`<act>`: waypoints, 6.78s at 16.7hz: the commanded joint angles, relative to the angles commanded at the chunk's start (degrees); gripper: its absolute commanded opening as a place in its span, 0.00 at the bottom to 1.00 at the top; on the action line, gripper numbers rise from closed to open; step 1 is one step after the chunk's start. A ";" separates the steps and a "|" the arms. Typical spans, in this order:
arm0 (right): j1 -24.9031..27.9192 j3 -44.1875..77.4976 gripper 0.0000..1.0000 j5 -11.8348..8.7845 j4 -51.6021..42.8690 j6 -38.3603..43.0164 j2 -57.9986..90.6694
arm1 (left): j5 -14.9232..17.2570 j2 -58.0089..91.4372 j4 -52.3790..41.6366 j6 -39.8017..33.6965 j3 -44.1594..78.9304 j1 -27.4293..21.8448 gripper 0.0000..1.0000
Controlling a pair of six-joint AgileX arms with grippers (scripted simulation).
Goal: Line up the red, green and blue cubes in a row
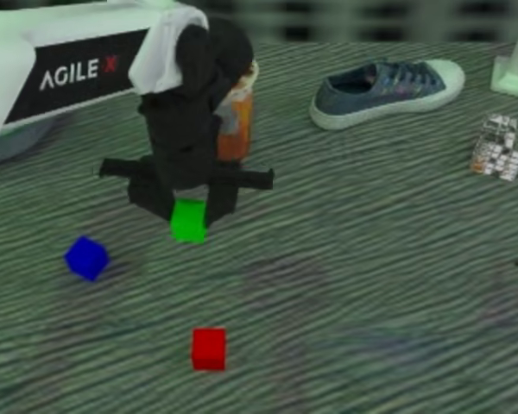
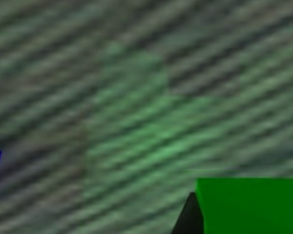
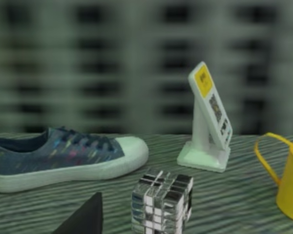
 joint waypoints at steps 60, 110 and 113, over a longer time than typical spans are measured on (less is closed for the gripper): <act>0.00 0.00 1.00 0.00 0.00 0.00 0.00 | -0.45 -6.56 -1.46 -29.32 -5.03 -20.00 1.00; 0.00 0.00 1.00 0.00 0.00 0.00 0.00 | 0.45 -1.68 22.78 40.63 -25.04 19.16 0.62; 0.00 0.00 1.00 0.00 0.00 0.00 0.00 | 0.45 -1.68 22.78 40.63 -25.04 19.16 0.40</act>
